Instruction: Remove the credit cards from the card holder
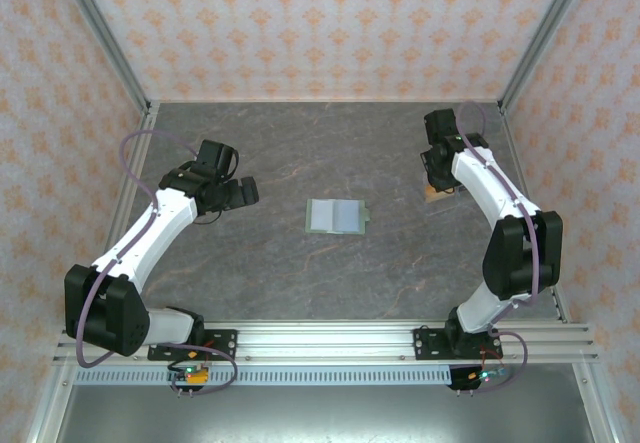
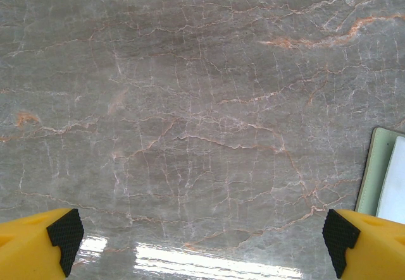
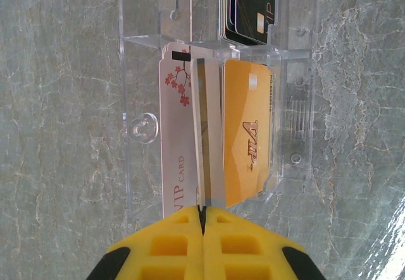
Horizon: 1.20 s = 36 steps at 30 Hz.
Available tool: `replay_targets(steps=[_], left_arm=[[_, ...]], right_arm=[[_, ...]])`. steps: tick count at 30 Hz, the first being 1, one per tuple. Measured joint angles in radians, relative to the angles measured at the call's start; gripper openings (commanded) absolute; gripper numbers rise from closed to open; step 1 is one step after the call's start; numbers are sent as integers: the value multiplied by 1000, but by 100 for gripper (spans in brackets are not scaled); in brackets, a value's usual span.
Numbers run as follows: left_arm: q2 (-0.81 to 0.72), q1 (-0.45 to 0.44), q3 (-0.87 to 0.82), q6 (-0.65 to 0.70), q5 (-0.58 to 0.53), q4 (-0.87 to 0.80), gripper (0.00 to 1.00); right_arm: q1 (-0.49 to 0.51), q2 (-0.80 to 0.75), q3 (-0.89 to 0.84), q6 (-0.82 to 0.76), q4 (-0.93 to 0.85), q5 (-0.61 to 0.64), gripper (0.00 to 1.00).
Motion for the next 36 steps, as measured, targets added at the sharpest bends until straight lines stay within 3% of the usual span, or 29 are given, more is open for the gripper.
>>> replay_targets(steps=[36], left_arm=[[0, 0, 0, 2, 5, 1, 100]], right_arm=[[0, 10, 0, 43, 13, -6, 0]])
